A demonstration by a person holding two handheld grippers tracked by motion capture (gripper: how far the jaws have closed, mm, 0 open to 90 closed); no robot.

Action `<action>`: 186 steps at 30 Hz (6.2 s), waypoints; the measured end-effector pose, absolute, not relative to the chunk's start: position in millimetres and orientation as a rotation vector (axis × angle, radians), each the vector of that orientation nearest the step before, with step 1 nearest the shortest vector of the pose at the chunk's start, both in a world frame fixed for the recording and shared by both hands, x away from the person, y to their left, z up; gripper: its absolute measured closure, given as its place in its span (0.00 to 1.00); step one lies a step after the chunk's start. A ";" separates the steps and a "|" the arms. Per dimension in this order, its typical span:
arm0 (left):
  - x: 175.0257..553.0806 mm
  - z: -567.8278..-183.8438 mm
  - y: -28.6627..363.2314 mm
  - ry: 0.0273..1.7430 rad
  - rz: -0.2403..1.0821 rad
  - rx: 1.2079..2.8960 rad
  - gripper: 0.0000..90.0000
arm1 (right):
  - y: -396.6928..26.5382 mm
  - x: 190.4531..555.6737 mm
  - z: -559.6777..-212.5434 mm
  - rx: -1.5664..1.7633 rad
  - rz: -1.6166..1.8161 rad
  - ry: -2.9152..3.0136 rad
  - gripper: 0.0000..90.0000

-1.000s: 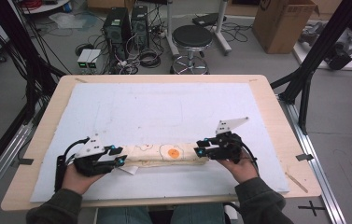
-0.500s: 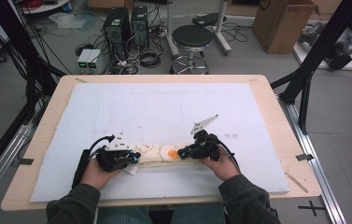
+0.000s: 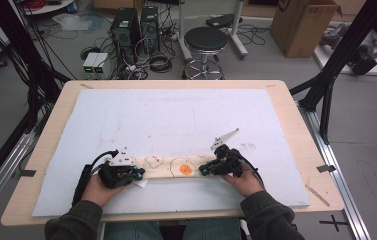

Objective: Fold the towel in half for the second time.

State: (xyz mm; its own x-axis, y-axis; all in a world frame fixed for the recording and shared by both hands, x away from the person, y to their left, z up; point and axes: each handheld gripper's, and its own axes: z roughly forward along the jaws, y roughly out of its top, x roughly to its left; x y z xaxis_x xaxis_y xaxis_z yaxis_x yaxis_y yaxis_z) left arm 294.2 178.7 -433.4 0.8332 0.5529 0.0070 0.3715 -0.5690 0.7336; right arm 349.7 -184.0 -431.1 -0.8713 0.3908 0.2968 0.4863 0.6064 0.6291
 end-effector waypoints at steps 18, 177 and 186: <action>287.8 -435.1 191.3 0.687 0.330 2.211 0.91 | -222.9 342.0 -435.6 -0.834 -1.188 -2.676 0.94; 391.7 -408.1 196.1 1.011 0.438 1.930 0.61 | -238.8 435.2 -398.0 -1.253 -1.450 -2.709 0.60; 384.5 -401.4 195.3 0.975 0.429 1.924 0.58 | -235.6 431.1 -394.7 -1.259 -1.470 -2.698 0.50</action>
State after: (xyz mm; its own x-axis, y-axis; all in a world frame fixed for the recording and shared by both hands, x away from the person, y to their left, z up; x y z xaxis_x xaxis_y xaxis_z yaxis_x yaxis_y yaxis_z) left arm 384.5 195.3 -401.4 0.6275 0.7736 -0.0878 0.4583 -0.2759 0.8449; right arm 431.1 -235.6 -394.7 -0.6988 0.6901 0.1883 0.5323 0.3258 0.7814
